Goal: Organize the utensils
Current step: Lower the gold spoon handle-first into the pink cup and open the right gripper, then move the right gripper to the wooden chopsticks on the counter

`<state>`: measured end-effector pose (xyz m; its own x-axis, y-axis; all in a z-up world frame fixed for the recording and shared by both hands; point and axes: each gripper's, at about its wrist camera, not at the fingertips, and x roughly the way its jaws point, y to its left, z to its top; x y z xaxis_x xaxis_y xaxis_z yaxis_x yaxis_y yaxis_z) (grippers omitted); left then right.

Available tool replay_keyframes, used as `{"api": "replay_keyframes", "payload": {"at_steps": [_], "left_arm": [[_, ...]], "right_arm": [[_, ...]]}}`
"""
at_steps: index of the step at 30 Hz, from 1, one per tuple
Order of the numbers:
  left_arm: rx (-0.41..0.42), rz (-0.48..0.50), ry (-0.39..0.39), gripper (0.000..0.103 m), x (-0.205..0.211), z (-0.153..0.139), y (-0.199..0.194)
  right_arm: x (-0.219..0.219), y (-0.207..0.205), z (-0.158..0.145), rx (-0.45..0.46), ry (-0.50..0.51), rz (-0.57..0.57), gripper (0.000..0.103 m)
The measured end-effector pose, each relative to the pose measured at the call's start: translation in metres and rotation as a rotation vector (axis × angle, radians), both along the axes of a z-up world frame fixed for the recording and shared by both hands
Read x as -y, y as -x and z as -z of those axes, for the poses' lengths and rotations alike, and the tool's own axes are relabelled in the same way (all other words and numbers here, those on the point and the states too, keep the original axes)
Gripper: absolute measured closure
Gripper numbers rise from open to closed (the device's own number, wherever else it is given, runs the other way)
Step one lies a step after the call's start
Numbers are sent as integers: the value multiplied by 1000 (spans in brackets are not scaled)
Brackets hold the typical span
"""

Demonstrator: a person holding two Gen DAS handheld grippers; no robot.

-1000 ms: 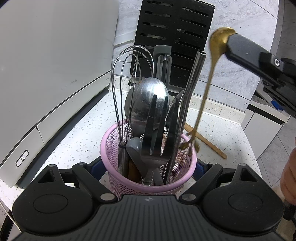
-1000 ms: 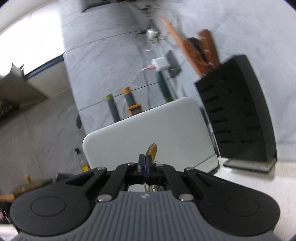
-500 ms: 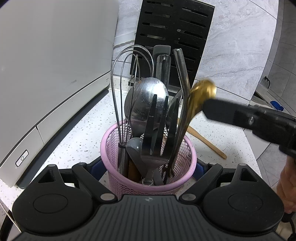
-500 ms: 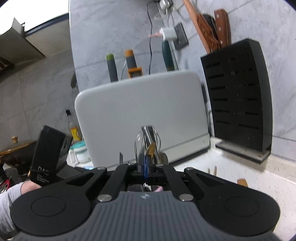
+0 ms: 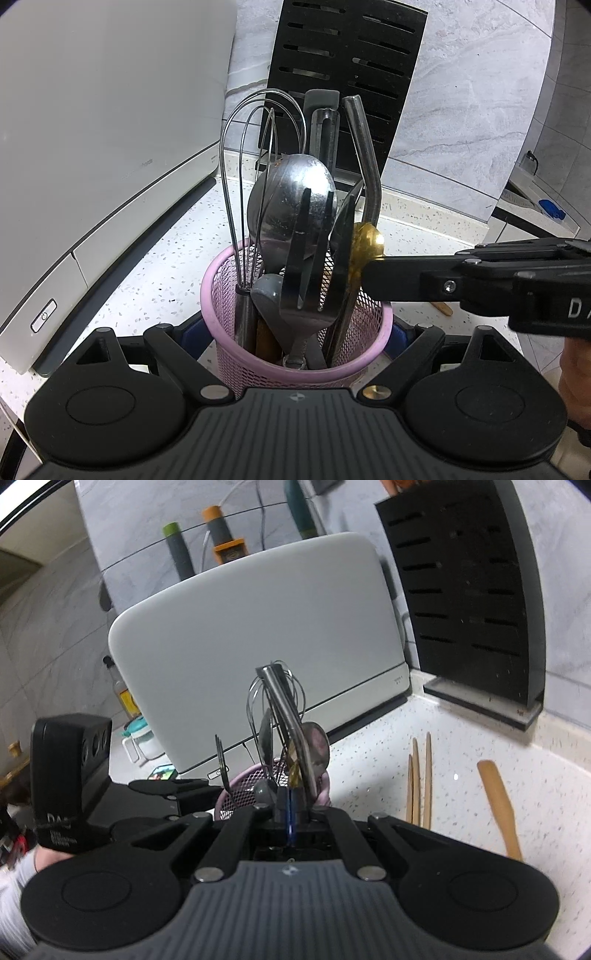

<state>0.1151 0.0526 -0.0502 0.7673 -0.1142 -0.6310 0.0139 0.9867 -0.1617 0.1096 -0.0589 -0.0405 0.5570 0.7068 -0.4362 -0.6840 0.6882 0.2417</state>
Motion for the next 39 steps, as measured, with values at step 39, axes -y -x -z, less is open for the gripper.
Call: {"api": "replay_keyframes", "payload": {"at_steps": [39], "left_arm": [[5, 11, 1, 0, -3, 2, 3]], "right_arm": [[-31, -135, 20, -353, 553, 178, 93]]}}
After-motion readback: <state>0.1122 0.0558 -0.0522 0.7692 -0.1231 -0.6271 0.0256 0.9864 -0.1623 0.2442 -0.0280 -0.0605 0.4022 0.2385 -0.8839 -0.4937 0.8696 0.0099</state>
